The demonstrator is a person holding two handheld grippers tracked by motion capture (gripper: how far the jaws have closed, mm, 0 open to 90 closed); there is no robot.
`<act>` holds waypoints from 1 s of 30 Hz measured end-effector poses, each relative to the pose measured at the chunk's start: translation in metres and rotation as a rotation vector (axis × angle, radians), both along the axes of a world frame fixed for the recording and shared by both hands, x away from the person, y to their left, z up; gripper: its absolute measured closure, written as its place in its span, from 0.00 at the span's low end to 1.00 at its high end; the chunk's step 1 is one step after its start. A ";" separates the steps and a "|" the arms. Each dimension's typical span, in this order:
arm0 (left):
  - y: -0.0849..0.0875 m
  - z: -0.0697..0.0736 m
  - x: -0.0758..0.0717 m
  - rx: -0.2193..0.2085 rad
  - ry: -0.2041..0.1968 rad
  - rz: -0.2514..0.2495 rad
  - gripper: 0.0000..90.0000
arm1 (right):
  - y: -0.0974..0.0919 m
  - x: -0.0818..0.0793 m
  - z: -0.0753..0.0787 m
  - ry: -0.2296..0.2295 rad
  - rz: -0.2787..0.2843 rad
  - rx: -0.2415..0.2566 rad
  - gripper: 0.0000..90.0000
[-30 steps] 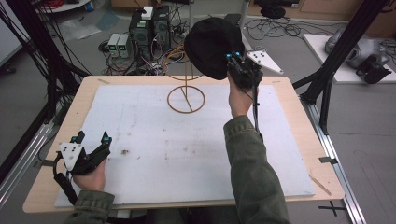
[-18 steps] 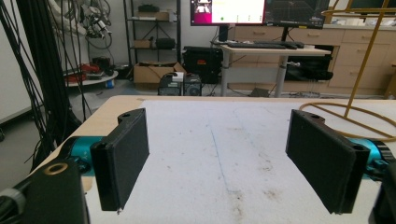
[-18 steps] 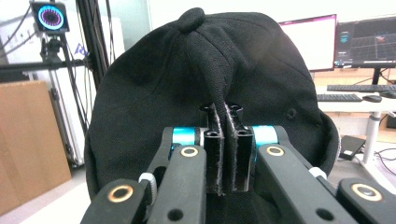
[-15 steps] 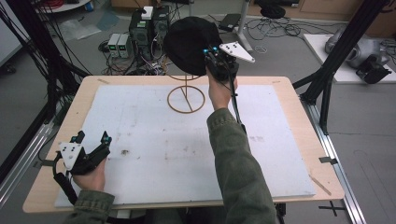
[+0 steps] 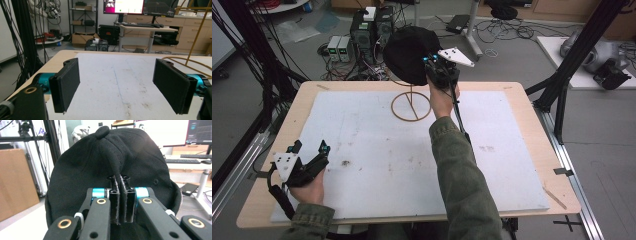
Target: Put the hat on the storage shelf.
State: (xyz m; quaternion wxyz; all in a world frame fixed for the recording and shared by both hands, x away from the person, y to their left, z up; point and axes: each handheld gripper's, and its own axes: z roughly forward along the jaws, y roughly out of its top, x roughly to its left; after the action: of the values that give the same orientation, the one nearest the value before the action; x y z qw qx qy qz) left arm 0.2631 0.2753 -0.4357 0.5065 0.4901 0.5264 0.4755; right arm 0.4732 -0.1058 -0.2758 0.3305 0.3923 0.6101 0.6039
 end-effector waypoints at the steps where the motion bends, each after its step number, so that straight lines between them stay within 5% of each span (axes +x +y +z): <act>1: 0.000 0.000 0.000 0.000 0.000 0.000 0.24 | 0.000 0.000 0.000 0.000 0.000 0.000 0.97; 20: 0.002 -0.001 0.001 -0.007 0.004 -0.005 0.25 | 0.010 0.006 -0.010 0.047 0.034 -0.049 0.95; 30: 0.002 -0.001 0.001 -0.012 0.002 -0.002 0.25 | 0.010 0.005 -0.010 0.092 0.025 -0.059 0.80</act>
State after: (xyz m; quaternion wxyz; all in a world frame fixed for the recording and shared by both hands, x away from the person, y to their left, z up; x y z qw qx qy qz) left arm 0.2644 0.2773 -0.4364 0.5093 0.4883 0.5293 0.4712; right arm 0.4781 -0.0958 -0.2857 0.3060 0.4023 0.6470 0.5709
